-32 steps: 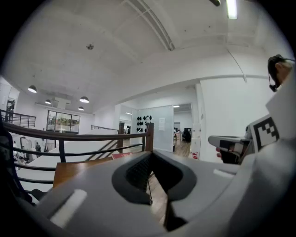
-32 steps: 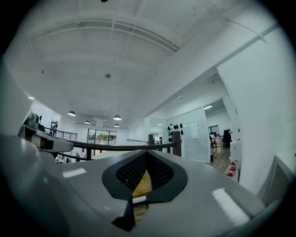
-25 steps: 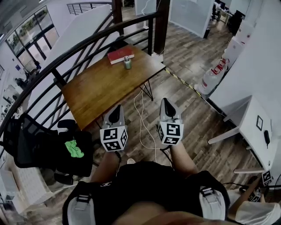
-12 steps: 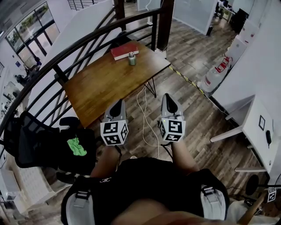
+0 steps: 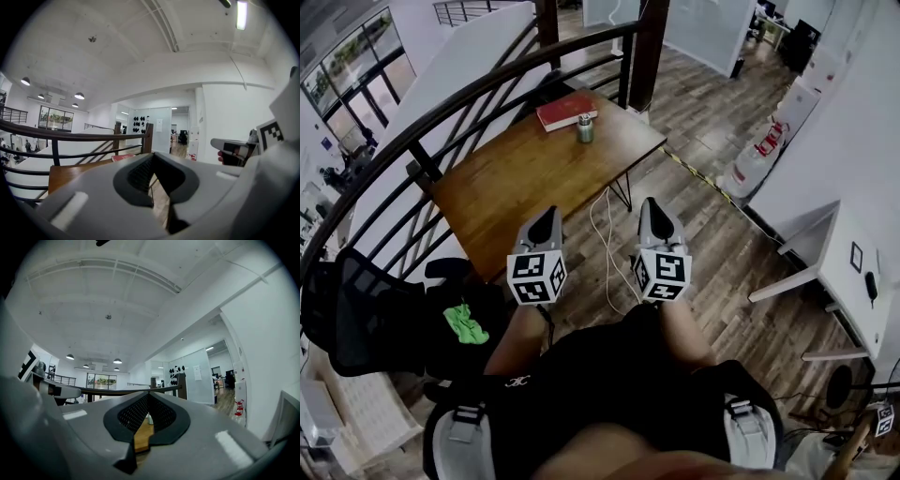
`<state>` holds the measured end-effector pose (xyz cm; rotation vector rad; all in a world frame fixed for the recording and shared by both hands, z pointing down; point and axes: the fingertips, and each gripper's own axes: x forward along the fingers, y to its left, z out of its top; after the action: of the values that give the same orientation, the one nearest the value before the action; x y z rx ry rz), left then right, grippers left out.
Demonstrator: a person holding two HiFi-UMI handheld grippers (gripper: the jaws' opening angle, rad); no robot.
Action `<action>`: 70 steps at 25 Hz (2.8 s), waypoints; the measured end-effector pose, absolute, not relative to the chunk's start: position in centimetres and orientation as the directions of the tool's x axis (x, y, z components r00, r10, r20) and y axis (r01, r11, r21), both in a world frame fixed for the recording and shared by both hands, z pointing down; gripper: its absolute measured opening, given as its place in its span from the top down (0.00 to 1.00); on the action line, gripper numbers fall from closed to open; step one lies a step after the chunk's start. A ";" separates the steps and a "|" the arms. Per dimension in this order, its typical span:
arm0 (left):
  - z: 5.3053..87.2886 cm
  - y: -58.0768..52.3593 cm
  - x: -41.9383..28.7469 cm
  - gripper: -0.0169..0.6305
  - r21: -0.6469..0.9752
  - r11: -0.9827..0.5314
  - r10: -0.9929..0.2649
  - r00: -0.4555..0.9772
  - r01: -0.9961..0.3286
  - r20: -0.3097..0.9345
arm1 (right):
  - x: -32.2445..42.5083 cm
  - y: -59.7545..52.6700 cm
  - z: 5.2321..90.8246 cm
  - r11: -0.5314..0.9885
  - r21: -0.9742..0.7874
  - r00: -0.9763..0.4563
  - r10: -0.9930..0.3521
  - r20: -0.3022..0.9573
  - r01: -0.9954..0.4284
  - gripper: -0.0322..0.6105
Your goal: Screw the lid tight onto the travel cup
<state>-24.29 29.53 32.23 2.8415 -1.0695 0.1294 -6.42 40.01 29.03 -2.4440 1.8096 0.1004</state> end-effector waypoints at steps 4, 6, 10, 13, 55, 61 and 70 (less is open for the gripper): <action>32.7 28.5 -24.1 0.89 0.070 -0.754 -0.644 0.756 -0.653 0.116 | -6.0 38.9 29.3 -0.295 -0.033 0.297 -0.949 -0.105 -0.955 0.95; 33.2 27.4 -23.6 0.89 0.072 -0.754 -0.643 0.756 -0.653 0.122 | -5.3 37.6 29.6 -0.293 -0.038 0.295 -0.950 -0.100 -0.955 0.95; 34.2 24.4 -22.1 0.89 0.067 -0.747 -0.650 0.748 -0.661 0.137 | -3.7 34.1 30.5 -0.277 -0.043 0.279 -0.956 -0.093 -0.960 0.95; 33.9 21.5 -20.0 0.89 0.048 -0.739 -0.663 0.737 -0.672 0.128 | -1.0 30.9 30.3 -0.264 -0.045 0.267 -0.958 -0.106 -0.963 0.95; 37.2 -11.3 1.2 0.89 0.036 -0.472 -0.848 0.465 -0.881 0.254 | 22.9 -8.2 34.0 0.231 -0.007 -0.231 -0.973 0.015 -0.973 0.95; 39.5 -12.8 0.0 0.88 0.045 -0.473 -0.845 0.467 -0.880 0.260 | 20.5 -11.5 36.0 0.380 -0.006 -0.380 -0.924 0.034 -0.925 0.89; 44.3 -13.7 2.1 0.54 0.078 -0.616 -0.733 0.607 -0.784 0.309 | 15.9 -14.1 42.0 0.593 -0.088 -0.598 -0.780 0.185 -0.801 0.71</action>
<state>2.12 -13.72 44.33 2.6267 -1.2566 0.3656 15.94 -14.10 42.00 -1.4540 2.9154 -0.2664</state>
